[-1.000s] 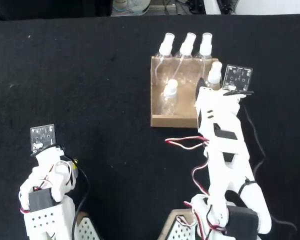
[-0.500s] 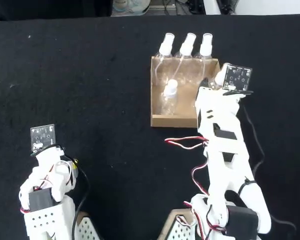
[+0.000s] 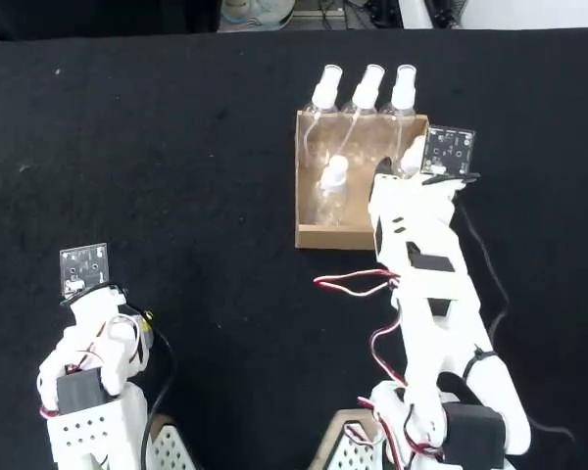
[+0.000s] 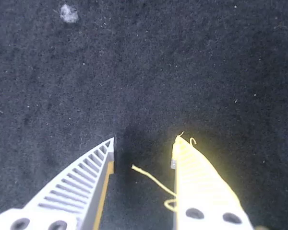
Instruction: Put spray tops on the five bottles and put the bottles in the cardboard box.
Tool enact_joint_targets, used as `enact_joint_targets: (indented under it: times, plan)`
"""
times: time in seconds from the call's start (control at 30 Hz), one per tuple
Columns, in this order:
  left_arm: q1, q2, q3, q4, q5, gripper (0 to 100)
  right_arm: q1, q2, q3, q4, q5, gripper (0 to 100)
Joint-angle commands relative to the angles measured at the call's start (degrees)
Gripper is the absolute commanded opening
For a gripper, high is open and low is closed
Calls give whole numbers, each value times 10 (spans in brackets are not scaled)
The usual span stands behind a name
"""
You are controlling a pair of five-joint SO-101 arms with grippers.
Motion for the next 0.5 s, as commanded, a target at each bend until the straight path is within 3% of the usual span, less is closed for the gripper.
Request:
enact_joint_targets:
  times: [0.0, 0.37, 0.47]
  plan:
    - [-3, -4, 12, 3, -3, 191, -5, 0, -5, 2, 1, 273]
    - [-2, -4, 12, 3, -3, 191, 23, -53, 7, 8, -3, 276]
    - [-1, -4, 12, 3, -3, 191, 25, -87, 12, 61, -1, 296]
